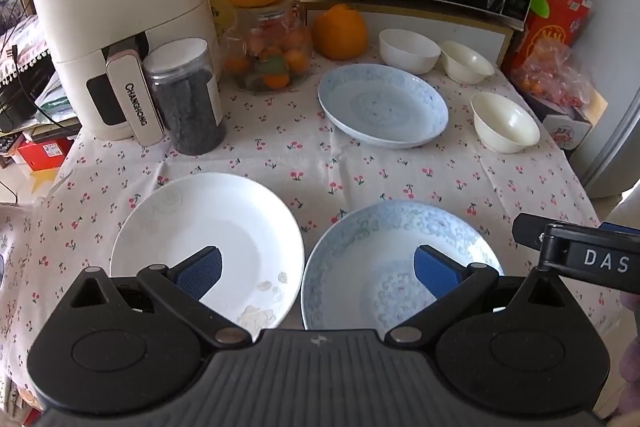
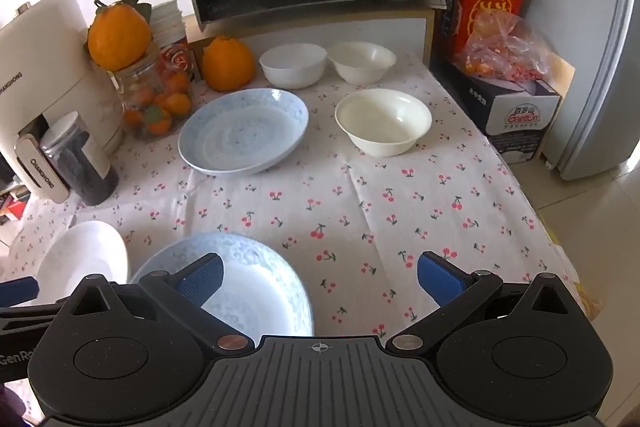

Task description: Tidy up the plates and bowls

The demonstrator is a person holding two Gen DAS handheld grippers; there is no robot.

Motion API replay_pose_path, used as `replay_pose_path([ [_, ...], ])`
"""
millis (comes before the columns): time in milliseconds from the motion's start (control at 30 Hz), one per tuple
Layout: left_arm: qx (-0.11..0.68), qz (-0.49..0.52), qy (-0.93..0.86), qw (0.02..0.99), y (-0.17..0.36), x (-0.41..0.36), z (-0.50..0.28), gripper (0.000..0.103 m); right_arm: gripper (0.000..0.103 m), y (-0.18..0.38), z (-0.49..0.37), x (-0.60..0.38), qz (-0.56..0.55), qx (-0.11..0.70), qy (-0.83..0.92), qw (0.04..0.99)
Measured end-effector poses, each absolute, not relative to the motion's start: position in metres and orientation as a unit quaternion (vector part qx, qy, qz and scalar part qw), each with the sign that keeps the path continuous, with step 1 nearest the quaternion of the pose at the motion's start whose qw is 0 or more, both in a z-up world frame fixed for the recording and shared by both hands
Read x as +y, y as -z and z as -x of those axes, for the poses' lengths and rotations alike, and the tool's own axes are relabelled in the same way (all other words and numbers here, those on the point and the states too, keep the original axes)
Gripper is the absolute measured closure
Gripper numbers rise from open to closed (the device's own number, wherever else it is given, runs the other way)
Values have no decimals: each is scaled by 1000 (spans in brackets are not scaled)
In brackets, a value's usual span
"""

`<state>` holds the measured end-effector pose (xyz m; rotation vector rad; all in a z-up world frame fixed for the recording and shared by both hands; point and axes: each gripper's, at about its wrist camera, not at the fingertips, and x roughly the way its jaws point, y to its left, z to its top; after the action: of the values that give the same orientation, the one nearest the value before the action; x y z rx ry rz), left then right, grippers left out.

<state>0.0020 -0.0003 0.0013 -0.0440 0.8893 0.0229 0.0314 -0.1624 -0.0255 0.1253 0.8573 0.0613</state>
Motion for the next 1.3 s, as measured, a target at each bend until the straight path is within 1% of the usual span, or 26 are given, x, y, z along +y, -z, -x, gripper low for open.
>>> replay_pose_path([
  [267,432,13,-7,902,-17,-7,-25,0,0,7,-66,-173,-58,415,-54,906],
  [333,425,-8,-3,905,-17,-11,-31,0,0,5,-79,-177,-67,415,-67,905],
  [467,426,-18,1,905,-22,-13,-51,0,0,9,-109,-183,-99,433,-94,891],
  [700,416,-1,-23,909,-12,-2,-81,1,0,31,-140,-187,-140,449,-134,872],
  [767,423,-17,-40,905,-7,2,-90,1,0,42,-148,-187,-157,461,-150,860],
  [867,442,12,-41,896,-1,13,-105,2,0,55,-163,-185,-185,478,-171,841],
  [1000,463,59,-43,884,11,28,-123,4,0,76,-185,-191,-258,495,-174,811],
  [1100,472,106,-35,875,21,38,-138,8,0,88,-199,-195,-305,494,-176,795],
  [1200,471,149,-14,869,33,46,-152,16,1,97,-210,-196,-331,490,-172,788],
  [1267,469,173,2,866,40,48,-161,26,1,102,-216,-194,-340,487,-167,787],
  [1300,463,184,8,867,43,50,-164,28,3,105,-219,-193,-344,486,-162,787],
])
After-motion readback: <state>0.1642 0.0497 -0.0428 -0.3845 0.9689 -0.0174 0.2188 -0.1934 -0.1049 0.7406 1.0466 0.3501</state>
